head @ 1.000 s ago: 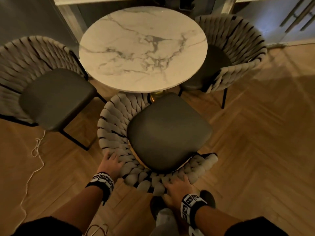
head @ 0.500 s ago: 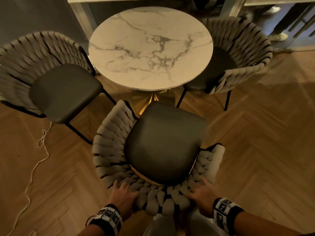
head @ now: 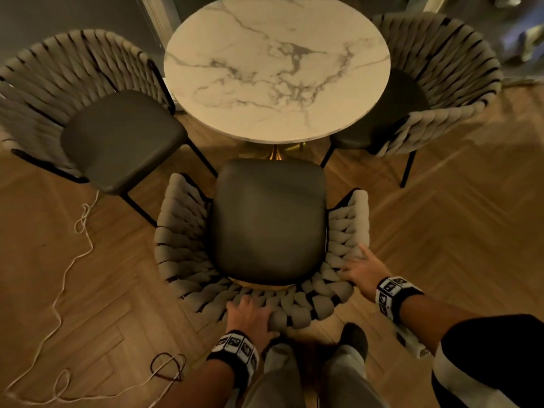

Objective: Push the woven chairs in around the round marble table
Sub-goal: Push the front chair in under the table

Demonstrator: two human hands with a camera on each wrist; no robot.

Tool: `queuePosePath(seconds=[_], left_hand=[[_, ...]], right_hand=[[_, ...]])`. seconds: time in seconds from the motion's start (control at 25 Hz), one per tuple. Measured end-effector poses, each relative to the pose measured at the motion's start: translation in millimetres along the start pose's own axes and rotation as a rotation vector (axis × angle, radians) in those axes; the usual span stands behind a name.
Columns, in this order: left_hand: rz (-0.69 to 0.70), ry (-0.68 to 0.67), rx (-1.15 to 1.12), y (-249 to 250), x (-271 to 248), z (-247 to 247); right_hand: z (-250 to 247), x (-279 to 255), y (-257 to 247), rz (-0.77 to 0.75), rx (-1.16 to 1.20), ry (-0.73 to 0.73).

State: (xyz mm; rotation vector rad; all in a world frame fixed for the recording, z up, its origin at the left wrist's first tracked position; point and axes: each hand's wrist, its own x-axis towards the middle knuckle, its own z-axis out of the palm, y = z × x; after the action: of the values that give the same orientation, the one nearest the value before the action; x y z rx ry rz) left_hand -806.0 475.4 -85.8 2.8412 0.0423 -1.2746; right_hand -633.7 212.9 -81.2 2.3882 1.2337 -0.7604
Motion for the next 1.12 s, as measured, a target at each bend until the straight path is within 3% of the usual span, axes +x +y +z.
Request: queuePosePath(seconds=[0.2, 0.36, 0.52, 0.6, 0.64, 0.72, 0.8, 0.84, 0.92, 1.04, 1.08, 1.12], left_hand=[[0.006, 0.042, -0.024, 12, 16, -7], [0.075, 0.068, -0.117, -11, 10, -4], [0.163, 0.079, -0.098, -56, 2, 2], [0.144, 0.149, -0.07, -86, 1, 8], [0.131, 0.197, -0.013, -99, 3, 8], [0.069, 0.102, 0.005, -116, 6, 7], [0.072, 0.061, -0.01, -124, 13, 12], [0.088, 0.026, -0.023, -126, 15, 11], [0.117, 0.015, -0.041, -127, 17, 7], [0.135, 0.047, -0.019, -125, 20, -12], [0.157, 0.065, -0.024, -124, 20, -15], [0.155, 0.109, -0.014, -125, 25, -14]], right_hand=[[0, 10, 15, 0.1, 0.036, -0.034], [-15, 13, -17, 0.227, 0.084, -0.195], [-19, -2, -83, 0.044, 0.247, -0.248], [-5, -3, -103, 0.071, 0.29, -0.144], [0, 0, -104, 0.093, 0.363, -0.083], [10, 7, -97, 0.03, 0.431, -0.007], [10, 11, -88, -0.034, 0.405, -0.059], [7, 14, -83, -0.022, 0.385, -0.18], [12, 21, -78, -0.049, 0.3, -0.263], [13, 28, -67, -0.053, 0.273, -0.261], [8, 31, -64, 0.018, 0.289, -0.293], [5, 35, -62, 0.052, 0.29, -0.216]])
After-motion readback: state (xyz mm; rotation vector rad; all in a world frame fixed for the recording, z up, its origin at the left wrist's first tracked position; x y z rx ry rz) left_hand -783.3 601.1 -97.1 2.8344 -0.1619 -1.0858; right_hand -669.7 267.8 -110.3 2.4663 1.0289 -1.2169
